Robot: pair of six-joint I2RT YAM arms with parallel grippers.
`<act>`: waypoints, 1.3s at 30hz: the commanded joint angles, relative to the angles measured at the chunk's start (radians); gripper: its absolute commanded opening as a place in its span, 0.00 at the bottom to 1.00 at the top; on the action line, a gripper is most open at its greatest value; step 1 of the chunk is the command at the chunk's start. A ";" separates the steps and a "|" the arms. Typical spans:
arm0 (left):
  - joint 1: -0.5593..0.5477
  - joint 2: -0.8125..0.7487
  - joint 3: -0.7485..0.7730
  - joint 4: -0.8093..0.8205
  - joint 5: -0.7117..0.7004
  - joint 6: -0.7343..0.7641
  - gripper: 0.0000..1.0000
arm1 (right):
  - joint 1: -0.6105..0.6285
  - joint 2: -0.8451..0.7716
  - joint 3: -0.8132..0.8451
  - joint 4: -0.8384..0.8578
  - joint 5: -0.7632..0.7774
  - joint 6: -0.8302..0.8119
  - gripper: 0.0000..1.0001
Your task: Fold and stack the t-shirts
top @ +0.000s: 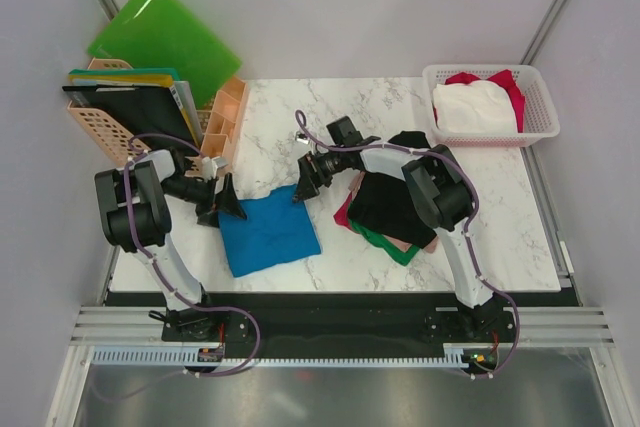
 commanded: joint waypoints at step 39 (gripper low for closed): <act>-0.144 -0.099 -0.010 -0.007 0.026 0.064 0.02 | 0.123 -0.064 -0.012 -0.221 -0.041 -0.120 0.00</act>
